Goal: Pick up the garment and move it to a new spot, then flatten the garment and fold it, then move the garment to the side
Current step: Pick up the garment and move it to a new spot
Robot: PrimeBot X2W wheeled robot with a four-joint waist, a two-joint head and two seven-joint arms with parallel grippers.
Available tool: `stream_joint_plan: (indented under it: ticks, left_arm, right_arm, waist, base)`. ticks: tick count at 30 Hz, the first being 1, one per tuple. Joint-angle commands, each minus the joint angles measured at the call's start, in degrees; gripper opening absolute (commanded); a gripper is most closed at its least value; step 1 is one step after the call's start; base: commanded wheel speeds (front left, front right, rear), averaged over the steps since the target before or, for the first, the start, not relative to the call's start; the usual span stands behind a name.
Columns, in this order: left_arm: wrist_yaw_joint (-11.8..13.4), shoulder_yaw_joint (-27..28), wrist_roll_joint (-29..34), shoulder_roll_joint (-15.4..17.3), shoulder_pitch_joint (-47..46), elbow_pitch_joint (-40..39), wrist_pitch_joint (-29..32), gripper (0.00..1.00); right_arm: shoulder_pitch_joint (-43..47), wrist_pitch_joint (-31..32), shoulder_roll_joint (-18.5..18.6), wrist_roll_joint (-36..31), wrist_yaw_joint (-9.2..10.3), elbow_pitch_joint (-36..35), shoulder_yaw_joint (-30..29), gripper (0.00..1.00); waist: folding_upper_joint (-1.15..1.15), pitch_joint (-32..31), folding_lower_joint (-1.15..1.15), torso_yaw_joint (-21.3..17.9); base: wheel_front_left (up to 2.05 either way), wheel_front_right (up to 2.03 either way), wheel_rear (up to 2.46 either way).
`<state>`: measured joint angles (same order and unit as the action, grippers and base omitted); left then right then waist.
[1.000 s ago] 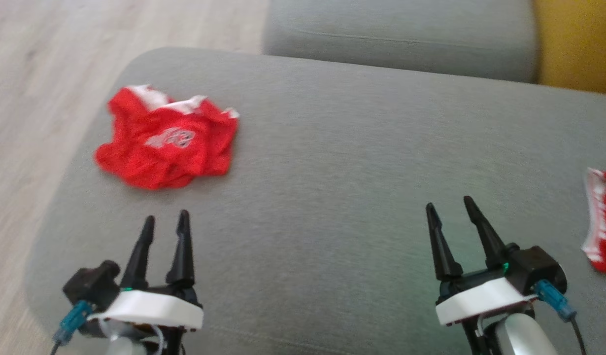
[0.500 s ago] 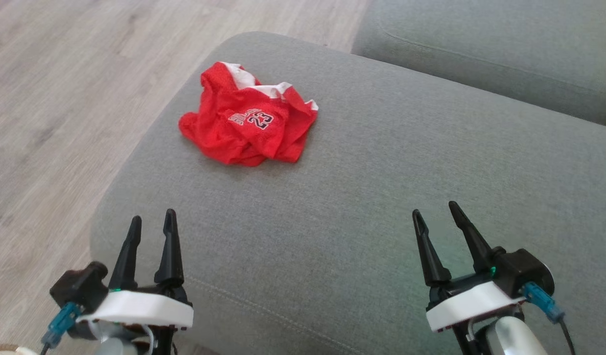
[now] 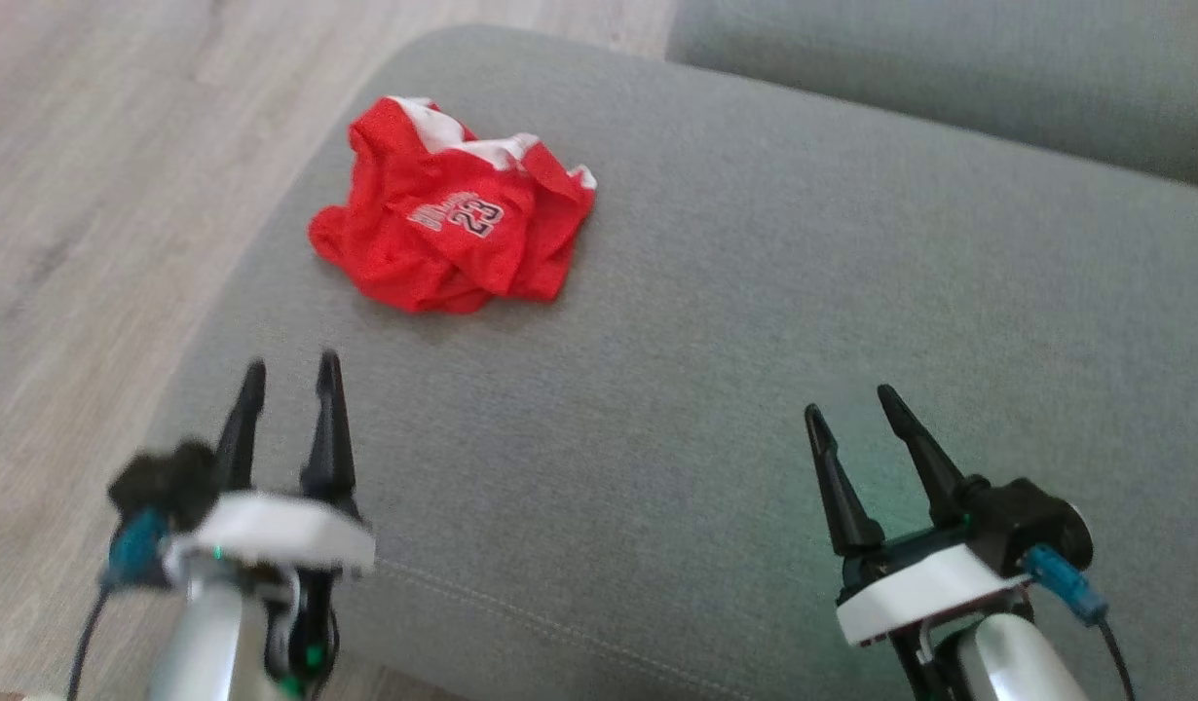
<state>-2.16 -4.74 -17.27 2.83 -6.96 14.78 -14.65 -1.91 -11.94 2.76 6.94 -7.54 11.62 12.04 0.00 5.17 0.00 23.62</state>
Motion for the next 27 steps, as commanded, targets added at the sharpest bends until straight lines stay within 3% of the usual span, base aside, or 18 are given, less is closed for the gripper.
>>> stream_joint_plan:
  ticks: [1, 16, 27]
  left_arm:
    - [0.2, 2.1, 0.0, 0.9, -4.9, -0.6, -0.1, 1.00]
    - [-2.5, -1.8, 1.8, 7.1, -35.0, 24.6, 17.6, 1.00]
    - [-2.7, -2.3, 1.8, 11.2, -46.1, 40.4, 25.0, 1.00]
  right_arm:
    - [-2.7, 0.3, 0.1, -0.4, 0.05, -2.4, 0.8, 1.00]
    - [-8.4, 4.1, 1.8, -3.4, 0.05, -10.8, -2.0, 1.00]
    - [-10.2, 4.3, 1.9, -3.8, 0.05, -12.9, -1.9, 1.00]
  waist:
    - [0.00, 1.8, 0.00, -1.5]
    - [0.00, 13.6, 0.00, -10.1]
    - [0.00, 17.9, 0.00, -14.5]
  base:
    - [0.00, 0.00, 0.00]
    - [0.00, 0.00, 0.00]
    - [0.00, 0.00, 0.00]
